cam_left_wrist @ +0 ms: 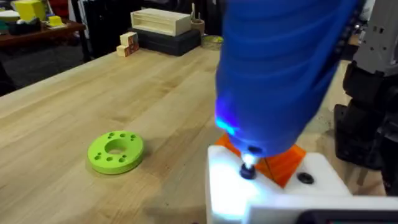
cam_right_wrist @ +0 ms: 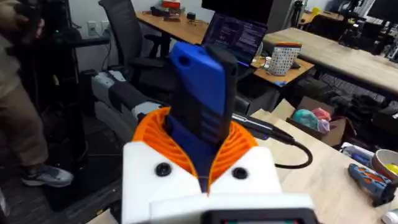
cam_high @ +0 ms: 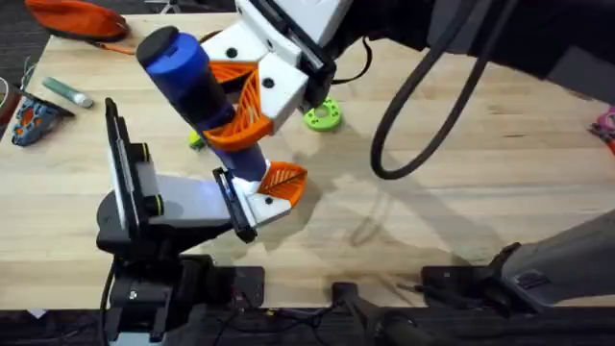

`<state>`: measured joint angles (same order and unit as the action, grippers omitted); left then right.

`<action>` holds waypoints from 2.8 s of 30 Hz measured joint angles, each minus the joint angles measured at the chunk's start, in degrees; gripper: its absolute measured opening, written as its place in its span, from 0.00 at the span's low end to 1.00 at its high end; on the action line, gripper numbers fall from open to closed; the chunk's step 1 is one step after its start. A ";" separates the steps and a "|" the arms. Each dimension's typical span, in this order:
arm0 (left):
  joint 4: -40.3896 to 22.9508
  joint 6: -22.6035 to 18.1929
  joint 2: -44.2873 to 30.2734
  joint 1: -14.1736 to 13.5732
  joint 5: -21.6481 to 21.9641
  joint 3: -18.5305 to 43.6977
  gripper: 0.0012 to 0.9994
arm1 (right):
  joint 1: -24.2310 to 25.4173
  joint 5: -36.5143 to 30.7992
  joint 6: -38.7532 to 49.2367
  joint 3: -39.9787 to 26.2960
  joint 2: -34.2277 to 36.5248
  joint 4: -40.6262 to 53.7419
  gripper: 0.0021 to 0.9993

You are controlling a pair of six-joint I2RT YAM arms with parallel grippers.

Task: Pick up the gripper from the table and insert it into the empty holder that is missing its gripper. Then pick up a screw, insert it into the mounting hole, and use the screwdriver to tighten it. Finally, clean up the table by picking up the vegetable and placing it into the bucket.

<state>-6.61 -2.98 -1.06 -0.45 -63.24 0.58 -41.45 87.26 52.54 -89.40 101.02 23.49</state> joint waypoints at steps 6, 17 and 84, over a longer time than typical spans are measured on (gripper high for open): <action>0.05 -0.04 0.01 0.00 0.04 0.00 0.01 | 0.00 0.00 -0.91 -1.62 0.89 0.34 0.01; 0.13 -0.26 0.44 0.00 0.23 0.00 0.01 | 0.39 -0.79 -4.13 -6.92 2.02 0.49 0.01; 0.13 -0.26 0.44 0.00 0.24 0.00 0.01 | 33.18 -88.81 25.20 -18.50 17.93 39.60 0.01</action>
<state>-6.48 -3.25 -0.62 -0.45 -63.00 0.58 -8.27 -1.54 77.74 -107.90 118.95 63.09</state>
